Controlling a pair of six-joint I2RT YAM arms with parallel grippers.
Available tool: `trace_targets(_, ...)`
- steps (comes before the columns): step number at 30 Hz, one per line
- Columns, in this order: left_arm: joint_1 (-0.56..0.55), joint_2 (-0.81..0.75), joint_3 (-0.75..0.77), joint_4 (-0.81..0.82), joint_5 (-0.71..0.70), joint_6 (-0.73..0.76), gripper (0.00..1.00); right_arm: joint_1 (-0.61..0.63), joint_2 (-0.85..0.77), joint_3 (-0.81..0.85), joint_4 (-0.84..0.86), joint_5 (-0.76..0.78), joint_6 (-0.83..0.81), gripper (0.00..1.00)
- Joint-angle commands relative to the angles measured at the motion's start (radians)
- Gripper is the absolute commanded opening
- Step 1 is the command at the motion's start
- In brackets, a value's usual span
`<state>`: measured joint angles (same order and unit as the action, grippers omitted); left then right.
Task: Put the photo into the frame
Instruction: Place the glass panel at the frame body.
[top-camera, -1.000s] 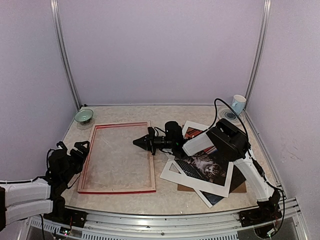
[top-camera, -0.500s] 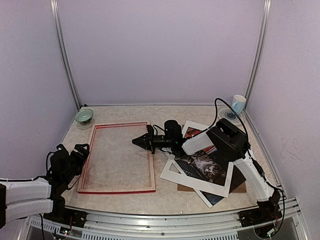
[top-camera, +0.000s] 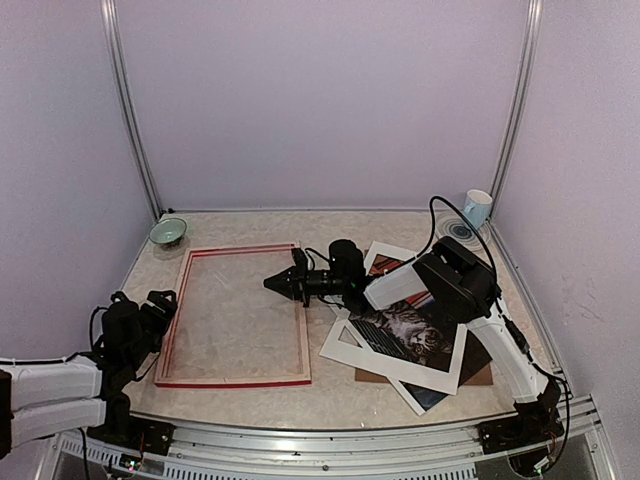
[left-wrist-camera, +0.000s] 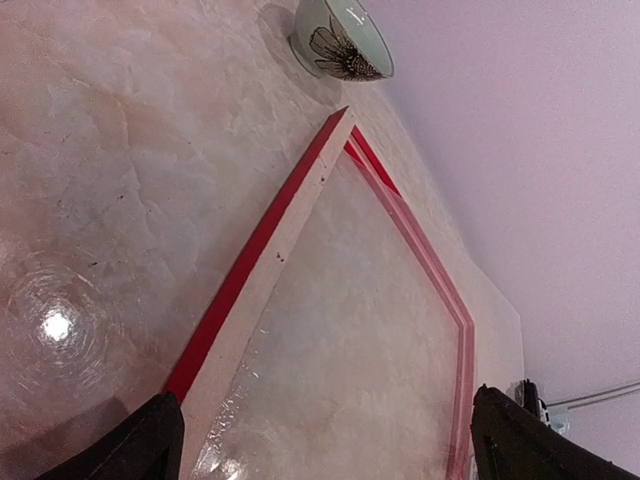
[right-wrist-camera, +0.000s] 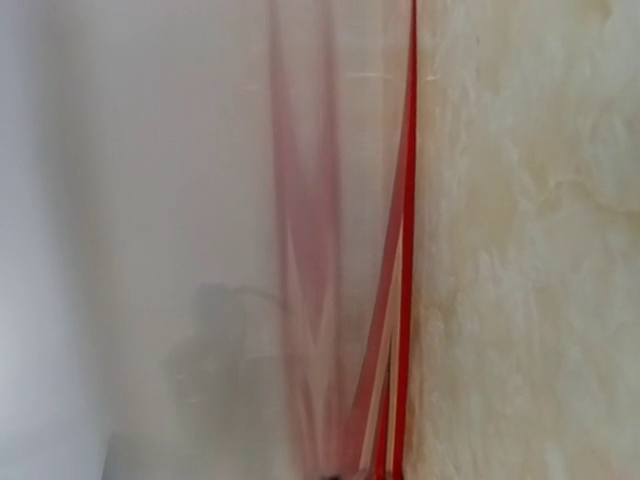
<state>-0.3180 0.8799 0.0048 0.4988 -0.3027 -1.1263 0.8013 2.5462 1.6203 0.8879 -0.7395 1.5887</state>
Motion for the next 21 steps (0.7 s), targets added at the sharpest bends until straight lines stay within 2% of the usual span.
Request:
trace_targets(1, -0.005, -0.039, -0.110, -0.069, -0.052, 0.000, 0.99, 0.006, -0.065, -0.003, 0.035, -0.024, -0.049, 0.00)
trace_targets(7, 0.002, -0.068, -0.063, -0.121, -0.117, 0.015, 0.99, -0.021, -0.127, -0.062, -0.050, -0.020, -0.127, 0.00)
trace_targets(10, 0.028, -0.002, -0.023, -0.071, -0.089, 0.044, 0.99, -0.055, -0.184, -0.094, -0.152, -0.008, -0.224, 0.00)
trace_targets(18, 0.092, 0.347, 0.137, 0.055, 0.075, 0.057, 0.99, -0.091, -0.326, -0.102, -0.349, -0.036, -0.395, 0.00)
trace_targets(21, 0.097, 0.437, 0.176, 0.123, 0.122, 0.068, 0.99, -0.112, -0.347, -0.076, -0.392, -0.064, -0.399, 0.00)
